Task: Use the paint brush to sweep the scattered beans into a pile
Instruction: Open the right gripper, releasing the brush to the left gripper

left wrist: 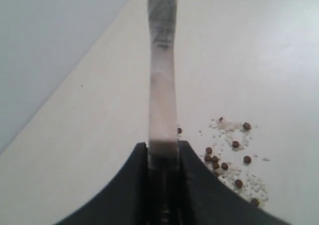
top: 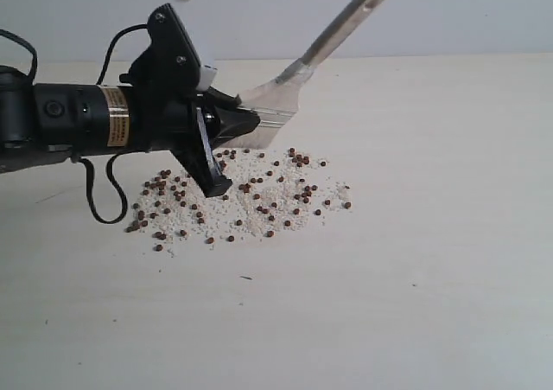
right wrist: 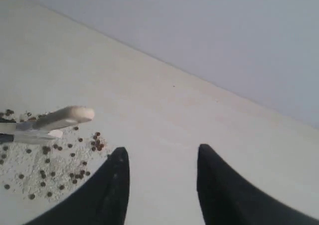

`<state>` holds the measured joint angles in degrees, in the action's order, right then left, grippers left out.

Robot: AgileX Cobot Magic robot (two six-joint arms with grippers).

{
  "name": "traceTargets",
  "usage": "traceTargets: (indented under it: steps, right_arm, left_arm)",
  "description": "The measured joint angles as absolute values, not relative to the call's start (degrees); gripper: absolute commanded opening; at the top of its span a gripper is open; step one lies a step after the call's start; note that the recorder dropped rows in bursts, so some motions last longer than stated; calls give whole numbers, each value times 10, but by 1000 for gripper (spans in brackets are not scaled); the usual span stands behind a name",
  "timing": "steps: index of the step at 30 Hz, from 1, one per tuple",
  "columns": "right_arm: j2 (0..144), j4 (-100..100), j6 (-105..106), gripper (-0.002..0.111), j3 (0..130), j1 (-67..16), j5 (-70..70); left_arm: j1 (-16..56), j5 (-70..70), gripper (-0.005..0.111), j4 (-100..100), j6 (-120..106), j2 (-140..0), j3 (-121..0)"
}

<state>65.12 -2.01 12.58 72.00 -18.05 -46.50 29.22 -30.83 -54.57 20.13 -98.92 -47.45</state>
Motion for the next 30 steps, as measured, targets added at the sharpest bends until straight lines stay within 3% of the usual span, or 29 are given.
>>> traceTargets:
  steps: [7,13,23,30]
  right_arm:
    - [476,-47,115,34,502,-180,-299]
    - [468,-87,106,32,383,-180,-211]
    - [484,-126,96,33,354,-180,-154]
    - [546,-139,101,45,354,-180,-91]
  left_arm:
    - [200,-470,0,-710,424,-986,-474]
    - [174,-572,0,-728,460,-986,-474]
    - [173,-625,0,-749,499,-1030,-489]
    - [173,-669,0,-788,526,-1072,-519]
